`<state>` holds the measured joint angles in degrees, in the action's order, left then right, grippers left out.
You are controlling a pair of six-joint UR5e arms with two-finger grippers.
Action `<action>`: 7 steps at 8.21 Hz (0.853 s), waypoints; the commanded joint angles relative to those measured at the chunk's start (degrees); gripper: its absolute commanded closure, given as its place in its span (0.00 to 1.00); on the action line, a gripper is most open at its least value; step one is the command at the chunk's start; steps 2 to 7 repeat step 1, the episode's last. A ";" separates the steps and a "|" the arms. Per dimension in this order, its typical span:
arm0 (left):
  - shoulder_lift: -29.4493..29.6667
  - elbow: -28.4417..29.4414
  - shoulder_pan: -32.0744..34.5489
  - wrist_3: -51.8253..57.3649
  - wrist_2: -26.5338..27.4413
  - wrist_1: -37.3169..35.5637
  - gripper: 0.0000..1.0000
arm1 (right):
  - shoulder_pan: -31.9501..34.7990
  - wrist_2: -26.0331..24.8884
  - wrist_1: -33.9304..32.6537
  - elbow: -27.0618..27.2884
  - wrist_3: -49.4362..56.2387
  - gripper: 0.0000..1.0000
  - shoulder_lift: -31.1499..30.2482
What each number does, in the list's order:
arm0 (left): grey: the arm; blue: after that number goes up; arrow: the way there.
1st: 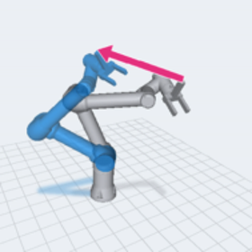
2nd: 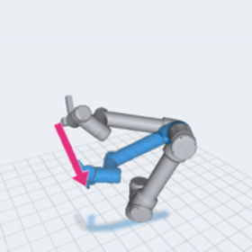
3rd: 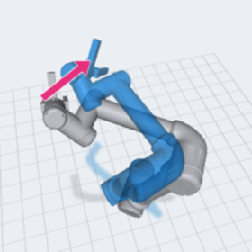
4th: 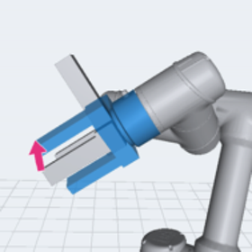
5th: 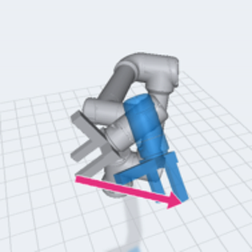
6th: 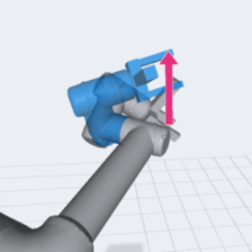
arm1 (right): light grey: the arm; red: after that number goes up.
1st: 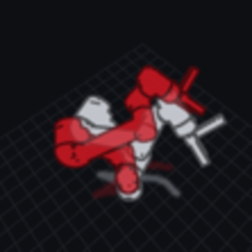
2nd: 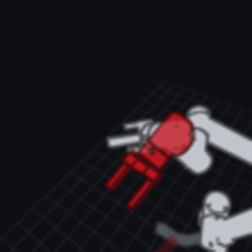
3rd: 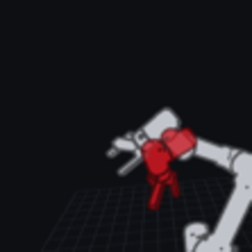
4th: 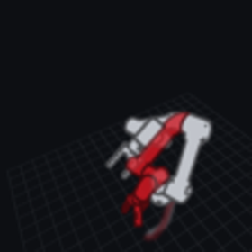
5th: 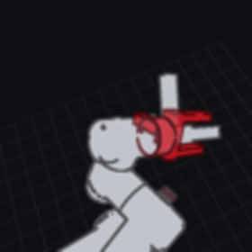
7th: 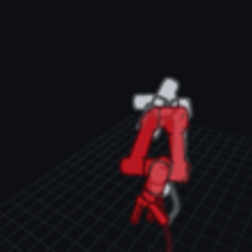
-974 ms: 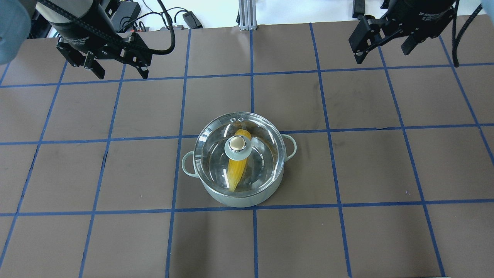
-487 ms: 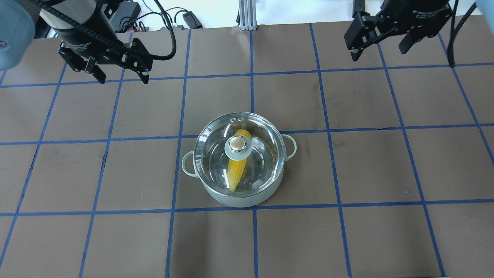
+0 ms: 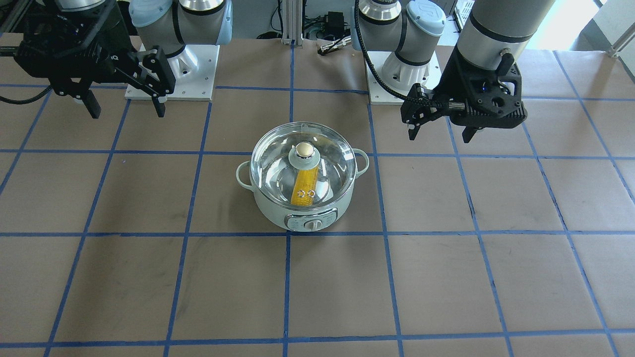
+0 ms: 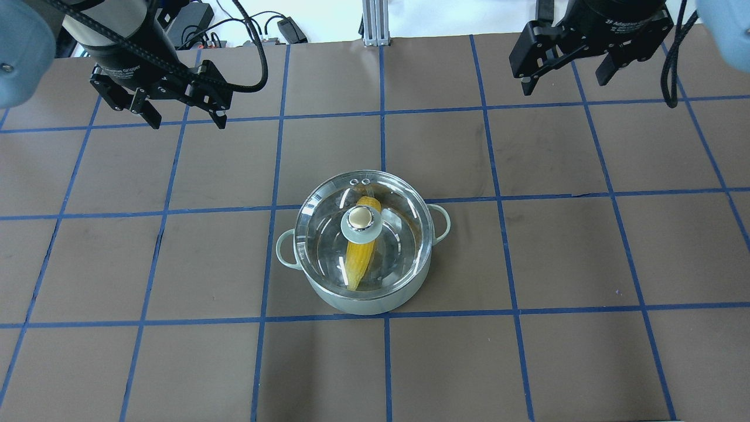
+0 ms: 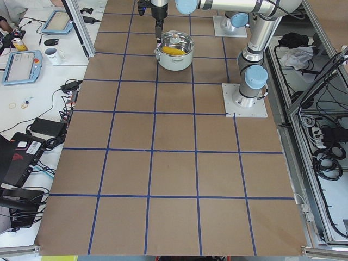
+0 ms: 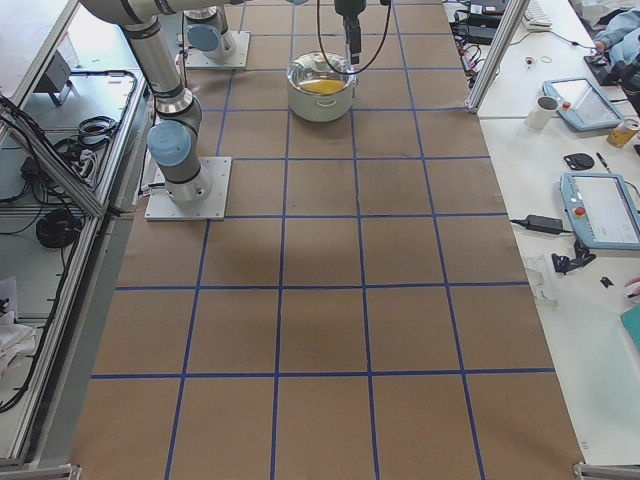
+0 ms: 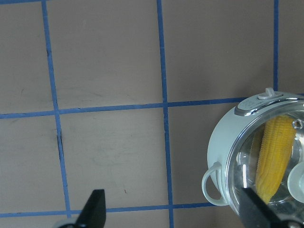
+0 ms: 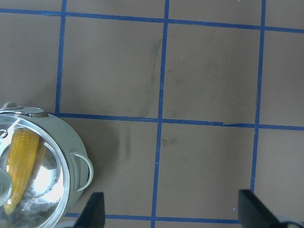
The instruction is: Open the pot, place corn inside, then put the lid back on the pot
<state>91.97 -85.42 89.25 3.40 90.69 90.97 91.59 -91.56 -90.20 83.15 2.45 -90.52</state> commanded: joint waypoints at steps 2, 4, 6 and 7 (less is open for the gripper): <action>0.22 -0.09 -0.04 -0.06 -0.25 0.00 0.00 | 0.08 -0.02 0.20 0.00 -0.25 0.00 0.17; 0.22 -0.09 -0.04 -0.06 -0.25 0.00 0.00 | 0.08 -0.02 0.20 0.00 -0.25 0.00 0.17; 0.22 -0.09 -0.04 -0.06 -0.25 0.00 0.00 | 0.08 -0.02 0.20 0.00 -0.25 0.00 0.17; 0.22 -0.09 -0.04 -0.06 -0.25 0.00 0.00 | 0.08 -0.02 0.20 0.00 -0.25 0.00 0.17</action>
